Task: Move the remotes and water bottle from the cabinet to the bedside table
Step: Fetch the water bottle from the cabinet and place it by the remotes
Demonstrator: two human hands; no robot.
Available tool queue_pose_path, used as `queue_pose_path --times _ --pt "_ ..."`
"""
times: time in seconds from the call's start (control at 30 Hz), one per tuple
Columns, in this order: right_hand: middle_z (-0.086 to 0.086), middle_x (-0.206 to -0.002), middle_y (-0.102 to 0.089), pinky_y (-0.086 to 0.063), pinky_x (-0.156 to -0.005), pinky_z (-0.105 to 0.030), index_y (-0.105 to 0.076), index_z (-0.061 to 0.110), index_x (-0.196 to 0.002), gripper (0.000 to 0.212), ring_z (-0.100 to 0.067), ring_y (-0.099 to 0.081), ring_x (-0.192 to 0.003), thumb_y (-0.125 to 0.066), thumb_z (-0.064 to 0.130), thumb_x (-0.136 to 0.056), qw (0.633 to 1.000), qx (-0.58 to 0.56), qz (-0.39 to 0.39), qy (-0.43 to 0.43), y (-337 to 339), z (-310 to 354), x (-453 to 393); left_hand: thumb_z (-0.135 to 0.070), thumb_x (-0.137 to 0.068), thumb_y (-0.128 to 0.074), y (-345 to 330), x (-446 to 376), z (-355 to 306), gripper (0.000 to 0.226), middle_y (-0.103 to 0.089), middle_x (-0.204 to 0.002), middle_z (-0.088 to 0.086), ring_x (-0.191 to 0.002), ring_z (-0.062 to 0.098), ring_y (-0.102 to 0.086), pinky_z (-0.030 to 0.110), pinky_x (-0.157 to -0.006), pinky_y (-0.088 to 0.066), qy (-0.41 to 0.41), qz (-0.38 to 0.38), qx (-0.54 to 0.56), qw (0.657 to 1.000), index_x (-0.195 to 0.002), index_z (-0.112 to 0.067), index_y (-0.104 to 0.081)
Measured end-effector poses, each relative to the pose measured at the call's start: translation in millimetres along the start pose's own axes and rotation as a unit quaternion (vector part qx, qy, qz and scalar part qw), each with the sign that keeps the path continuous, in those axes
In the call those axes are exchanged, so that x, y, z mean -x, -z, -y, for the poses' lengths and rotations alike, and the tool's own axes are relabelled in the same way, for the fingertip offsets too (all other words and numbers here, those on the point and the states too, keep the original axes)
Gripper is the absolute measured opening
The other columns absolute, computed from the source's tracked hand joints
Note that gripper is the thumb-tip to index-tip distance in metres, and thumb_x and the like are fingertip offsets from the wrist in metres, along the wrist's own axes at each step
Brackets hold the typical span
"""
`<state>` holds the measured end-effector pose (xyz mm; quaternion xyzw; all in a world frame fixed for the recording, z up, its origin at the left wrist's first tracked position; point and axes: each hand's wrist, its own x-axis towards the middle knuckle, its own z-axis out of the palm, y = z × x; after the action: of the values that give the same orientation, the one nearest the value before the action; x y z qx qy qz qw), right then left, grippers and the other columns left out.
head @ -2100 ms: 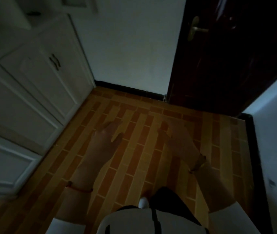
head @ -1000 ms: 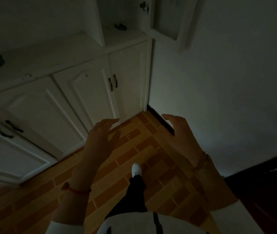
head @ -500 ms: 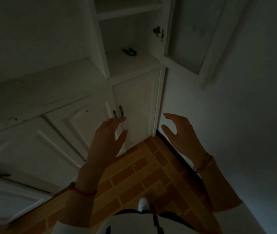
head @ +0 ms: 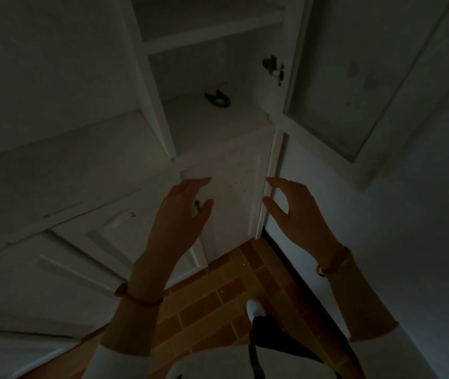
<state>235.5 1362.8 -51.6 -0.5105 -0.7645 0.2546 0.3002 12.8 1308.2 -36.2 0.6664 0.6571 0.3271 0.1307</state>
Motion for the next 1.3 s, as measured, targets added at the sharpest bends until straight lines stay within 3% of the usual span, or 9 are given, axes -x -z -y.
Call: queue_pose_path --times 0.2,0.43,0.47,0.57,0.8,1.1,1.3 --pt "0.001 -0.135 -0.051 -0.027 -0.102 -0.019 -0.045 0.019 -0.136 0.045 -0.013 -0.04 -0.127 -0.055 0.029 -0.093 0.999 -0.021 -0.011 0.041 35 -8 -89 -0.026 -0.093 -0.057 -10 -84 -15 0.041 -0.056 -0.132 0.001 -0.119 0.013 -0.053 0.021 -0.101 -0.038 -0.013 -0.054 0.002 0.998 -0.133 -0.021 -0.051" --pt "-0.001 -0.133 -0.055 -0.037 -0.108 -0.033 -0.049 0.015 -0.133 0.043 -0.017 -0.049 -0.124 -0.057 0.027 -0.093 0.983 -0.029 -0.085 0.162 97 14 -205 -0.022 -0.092 -0.058 18 -195 -58 0.041 -0.058 -0.13 0.002 -0.118 0.016 -0.055 0.02 -0.1 -0.039 -0.076 -0.163 -0.031 0.983 -0.132 -0.018 -0.053" --pt "-0.001 -0.132 -0.056 -0.038 -0.108 -0.03 -0.05 0.015 -0.133 0.042 -0.017 -0.05 -0.123 -0.057 0.027 -0.093 0.978 -0.031 -0.098 0.18 105 19 -220 -0.022 -0.092 -0.058 24 -209 -63 0.041 -0.058 -0.131 0.002 -0.119 0.016 -0.055 0.021 -0.101 -0.039 -0.084 -0.177 -0.038 0.98 -0.132 -0.018 -0.053" --pt "0.002 -0.131 -0.056 -0.031 -0.097 -0.003 -0.05 0.017 -0.132 0.041 -0.011 -0.048 -0.12 -0.056 0.027 -0.093 0.97 -0.047 -0.125 0.204 125 40 -260 -0.023 -0.091 -0.058 44 -252 -75 0.043 -0.057 -0.131 0.003 -0.12 0.017 -0.053 0.025 -0.103 -0.04 -0.102 -0.2 -0.059 0.973 -0.134 -0.019 -0.051" --pt "-0.003 -0.132 -0.055 -0.027 -0.093 -0.006 -0.048 0.009 -0.134 0.042 -0.003 -0.043 -0.112 -0.053 0.024 -0.095 0.958 -0.052 -0.142 0.242 150 82 -340 -0.031 -0.09 -0.058 66 -329 -81 0.045 -0.059 -0.13 -0.002 -0.116 0.016 -0.056 0.016 -0.091 -0.034 -0.078 -0.223 -0.107 0.966 -0.133 -0.022 -0.052" --pt "-0.018 -0.132 -0.053 -0.039 -0.1 -0.032 -0.045 0.001 -0.132 0.048 -0.03 -0.051 -0.121 -0.056 0.024 -0.092 0.962 -0.033 -0.153 0.221 158 118 -465 -0.038 -0.092 -0.055 78 -412 -62 0.057 -0.052 -0.14 0.005 -0.122 0.019 -0.053 0.026 -0.102 -0.038 -0.008 -0.128 -0.125 0.984 -0.142 -0.014 -0.041" --pt "-0.02 -0.137 -0.048 -0.039 -0.105 -0.039 -0.039 -0.001 -0.136 0.059 -0.033 -0.048 -0.125 -0.057 0.033 -0.091 0.978 -0.042 -0.116 0.169 148 120 -520 -0.039 -0.093 -0.052 63 -445 -55 0.067 -0.036 -0.152 0.009 -0.136 0.023 -0.038 0.036 -0.114 -0.03 0.069 -0.063 -0.024 0.995 -0.149 -0.012 -0.026"
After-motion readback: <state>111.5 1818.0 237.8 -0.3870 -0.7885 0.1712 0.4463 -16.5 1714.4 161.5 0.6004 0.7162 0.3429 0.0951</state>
